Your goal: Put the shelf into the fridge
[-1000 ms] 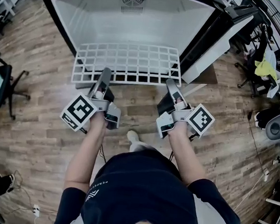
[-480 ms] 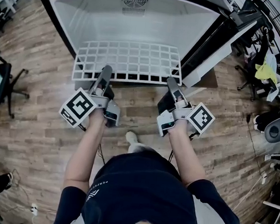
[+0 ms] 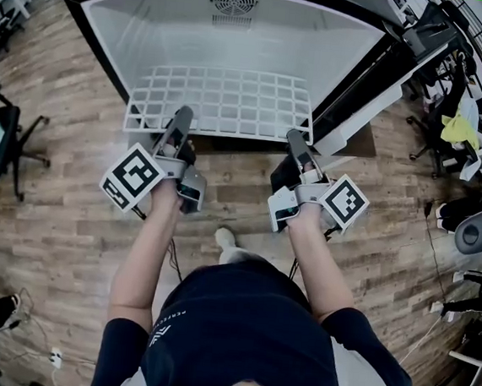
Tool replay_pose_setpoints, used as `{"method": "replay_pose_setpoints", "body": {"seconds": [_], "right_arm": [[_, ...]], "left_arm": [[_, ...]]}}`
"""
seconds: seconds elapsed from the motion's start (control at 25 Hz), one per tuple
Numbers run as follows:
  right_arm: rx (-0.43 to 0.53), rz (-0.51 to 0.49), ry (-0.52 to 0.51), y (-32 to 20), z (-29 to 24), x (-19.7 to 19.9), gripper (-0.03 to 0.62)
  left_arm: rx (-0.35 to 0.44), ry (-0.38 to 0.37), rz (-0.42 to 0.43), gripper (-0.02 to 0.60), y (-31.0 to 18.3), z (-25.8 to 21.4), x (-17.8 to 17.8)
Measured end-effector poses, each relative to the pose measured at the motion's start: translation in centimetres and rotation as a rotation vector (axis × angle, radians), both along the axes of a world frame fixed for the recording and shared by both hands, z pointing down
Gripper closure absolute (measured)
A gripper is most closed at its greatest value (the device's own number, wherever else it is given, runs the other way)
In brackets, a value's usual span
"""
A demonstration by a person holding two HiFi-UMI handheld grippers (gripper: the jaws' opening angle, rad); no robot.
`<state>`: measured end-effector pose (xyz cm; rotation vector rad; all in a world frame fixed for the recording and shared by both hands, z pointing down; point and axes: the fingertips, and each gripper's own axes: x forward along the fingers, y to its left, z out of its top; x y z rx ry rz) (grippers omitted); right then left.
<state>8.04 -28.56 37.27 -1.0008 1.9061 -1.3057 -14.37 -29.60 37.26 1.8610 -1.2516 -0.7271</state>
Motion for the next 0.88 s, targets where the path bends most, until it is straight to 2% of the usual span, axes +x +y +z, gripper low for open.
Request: {"method": "replay_pose_setpoints", "body": {"seconds": [0.08, 0.32, 0.48, 0.6, 0.72, 0.88], "right_arm": [[-0.003, 0.004, 0.003, -1.1, -0.1, 0.0, 0.543], [-0.012, 0.02, 0.015, -3.2, -0.6, -0.3, 0.542], [-0.017, 0.041, 0.024, -5.5, -0.4, -0.5, 0.539], [-0.02, 0.052, 0.024, -5.3, -0.3, -0.4, 0.537], [-0.008, 0.057, 0.039, -4.5, -0.3, -0.2, 0.537], [-0.002, 0.075, 0.045, -5.5, -0.4, -0.2, 0.536]], "left_arm": [[-0.007, 0.021, -0.002, 0.483, -1.1, 0.0, 0.1], [0.012, -0.023, 0.005, 0.48, -3.5, -0.8, -0.4], [0.007, 0.006, 0.006, 0.48, -6.0, -0.6, -0.5], [0.023, -0.014, 0.008, 0.48, -5.8, -0.8, -0.4], [0.012, -0.002, -0.002, 0.477, -4.8, -0.6, -0.3], [0.011, -0.013, -0.007, 0.474, -5.8, -0.5, -0.4]]}}
